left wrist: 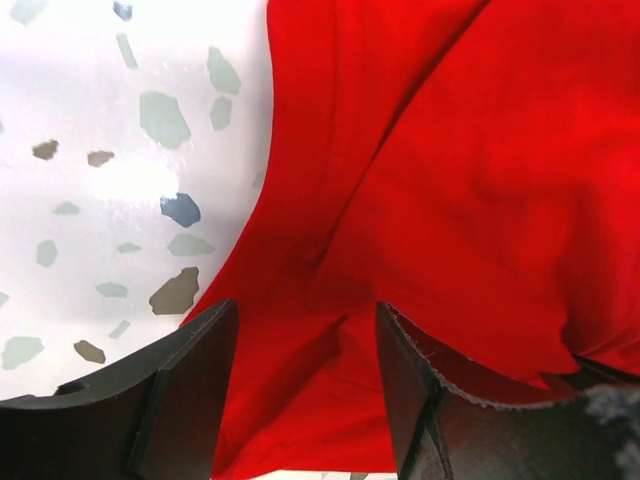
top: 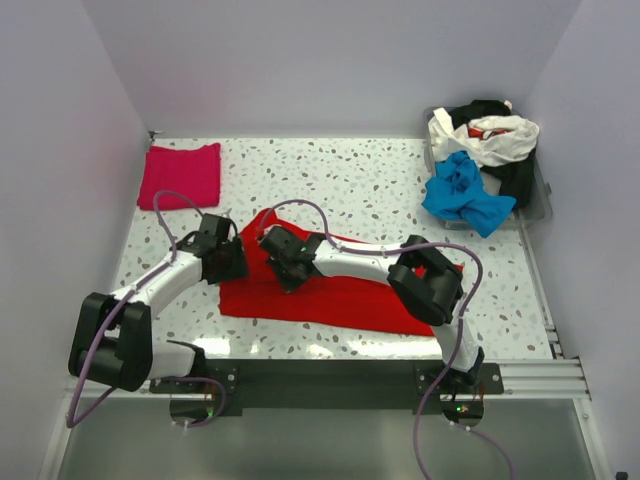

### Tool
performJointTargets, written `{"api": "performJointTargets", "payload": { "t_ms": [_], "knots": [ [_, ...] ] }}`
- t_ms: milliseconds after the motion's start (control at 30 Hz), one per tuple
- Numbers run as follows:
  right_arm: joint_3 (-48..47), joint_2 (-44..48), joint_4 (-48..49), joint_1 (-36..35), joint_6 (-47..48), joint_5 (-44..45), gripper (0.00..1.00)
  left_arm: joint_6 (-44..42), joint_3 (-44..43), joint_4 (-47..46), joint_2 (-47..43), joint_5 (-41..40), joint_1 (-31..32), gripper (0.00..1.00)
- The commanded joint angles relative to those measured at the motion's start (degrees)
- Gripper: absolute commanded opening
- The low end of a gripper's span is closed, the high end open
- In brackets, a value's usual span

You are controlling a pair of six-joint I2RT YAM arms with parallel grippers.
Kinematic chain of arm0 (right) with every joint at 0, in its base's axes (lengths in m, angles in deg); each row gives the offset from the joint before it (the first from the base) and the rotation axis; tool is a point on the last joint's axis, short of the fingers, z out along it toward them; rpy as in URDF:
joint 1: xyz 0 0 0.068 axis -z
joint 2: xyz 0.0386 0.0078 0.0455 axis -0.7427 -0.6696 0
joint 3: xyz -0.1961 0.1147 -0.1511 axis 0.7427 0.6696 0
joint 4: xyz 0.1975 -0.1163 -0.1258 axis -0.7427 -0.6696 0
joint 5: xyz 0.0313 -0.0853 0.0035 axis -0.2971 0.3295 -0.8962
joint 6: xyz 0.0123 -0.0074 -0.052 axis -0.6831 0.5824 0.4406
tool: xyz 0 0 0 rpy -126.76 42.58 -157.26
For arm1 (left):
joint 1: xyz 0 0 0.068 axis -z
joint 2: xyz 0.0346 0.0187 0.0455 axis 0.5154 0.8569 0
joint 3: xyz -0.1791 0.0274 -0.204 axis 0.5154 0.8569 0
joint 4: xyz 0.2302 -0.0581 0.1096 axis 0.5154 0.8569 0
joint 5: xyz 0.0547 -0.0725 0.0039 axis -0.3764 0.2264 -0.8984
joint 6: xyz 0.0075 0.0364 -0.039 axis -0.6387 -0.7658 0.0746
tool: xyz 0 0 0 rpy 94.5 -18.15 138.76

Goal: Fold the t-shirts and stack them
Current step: Fold the tshirt

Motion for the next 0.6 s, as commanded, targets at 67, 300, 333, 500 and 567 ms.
{"api": "performJointTargets", "payload": {
  "t_ms": [67,300,333,500,567],
  "knots": [
    [0.7,3.8,-2.6,-0.4,-0.6,2.2,0.00,0.2,2.2,-4.7,-1.7,3.3,-0.4,0.56],
    [1.4,4.1,-2.5,-0.3,-1.3,2.0,0.00,0.1,2.7,-7.0,-1.9,2.5,-0.4,0.48],
    [1.4,4.0,-2.4,-0.3,-1.3,1.9,0.00,0.1,2.7,-7.5,-1.8,2.3,-0.4,0.46],
    [1.2,3.8,-2.4,-0.3,-1.5,1.4,0.00,-0.1,1.7,-9.0,0.3,2.1,-0.4,0.41],
    [1.3,3.7,-2.4,-0.3,-1.4,1.2,0.00,-0.1,1.5,-9.0,0.8,2.3,-0.2,0.39]
  ]
}}
